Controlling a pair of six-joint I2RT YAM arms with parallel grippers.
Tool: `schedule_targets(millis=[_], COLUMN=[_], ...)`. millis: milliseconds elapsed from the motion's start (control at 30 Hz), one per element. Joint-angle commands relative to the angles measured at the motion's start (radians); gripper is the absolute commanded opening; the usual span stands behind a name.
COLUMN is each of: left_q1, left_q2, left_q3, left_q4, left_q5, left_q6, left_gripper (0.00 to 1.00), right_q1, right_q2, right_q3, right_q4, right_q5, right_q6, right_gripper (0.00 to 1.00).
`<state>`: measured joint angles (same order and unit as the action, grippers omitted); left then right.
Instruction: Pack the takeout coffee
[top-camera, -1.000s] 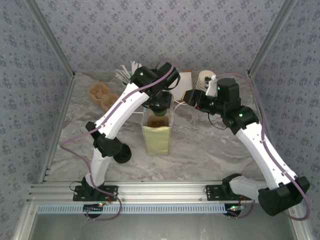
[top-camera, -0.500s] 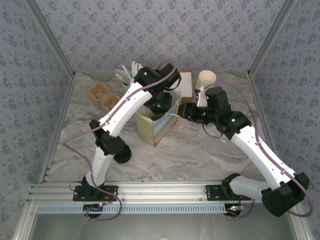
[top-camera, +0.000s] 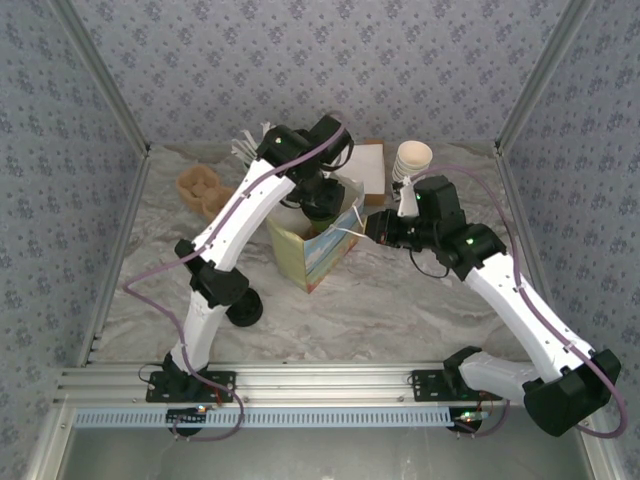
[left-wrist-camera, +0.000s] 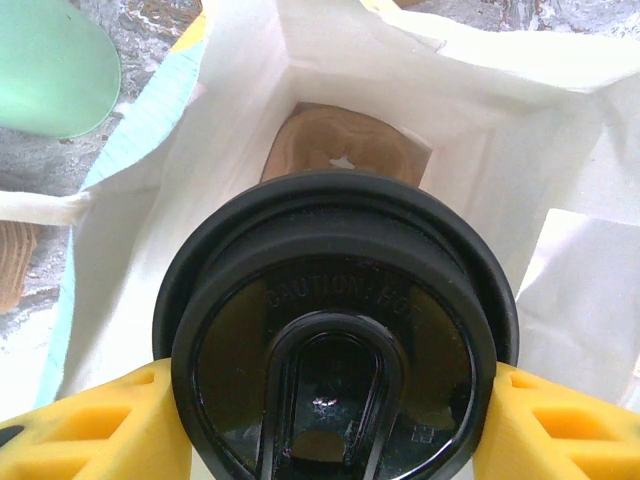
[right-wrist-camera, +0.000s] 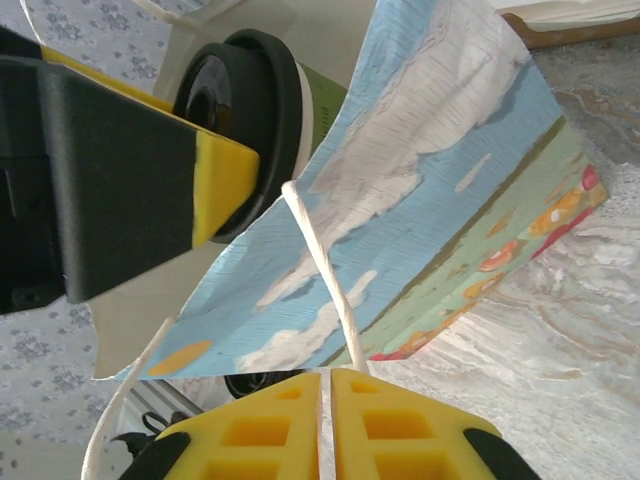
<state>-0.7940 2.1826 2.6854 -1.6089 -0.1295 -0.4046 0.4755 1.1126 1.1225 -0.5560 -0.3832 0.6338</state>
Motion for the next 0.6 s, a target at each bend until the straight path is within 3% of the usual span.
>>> schedule_targets(millis=[0, 267, 433, 567], left_q1=[-0.004, -0.016, -0.020, -0.019], left_q2=[-0.049, -0.104, -0.096, -0.080], left_q3=[0.008, -0.011, 0.009, 0.016], left_q4=[-0.148, -0.149, -0.147, -0.151], left_q5=[0.010, -0.038, -0.048, -0.072], left_q6=[0.061, 0.070, 0.075, 0.084], left_gripper=[0.42, 0.42, 0.42, 0.42], right_q1=[-0.017, -0.122, -0.158, -0.155], right_q2=[-0.005, 0.002, 0.099, 0.198], right_q3=[0.031, 0.158, 0.226, 0.257], right_q4=[-0.041, -0.137, -0.113, -0.019], right_q5=[-0.037, -0.048, -0.017, -0.065], right_q6=[-0.079, -0.116, -0.144, -0.142], right_gripper=[0.13, 0.53, 0.56, 0.56])
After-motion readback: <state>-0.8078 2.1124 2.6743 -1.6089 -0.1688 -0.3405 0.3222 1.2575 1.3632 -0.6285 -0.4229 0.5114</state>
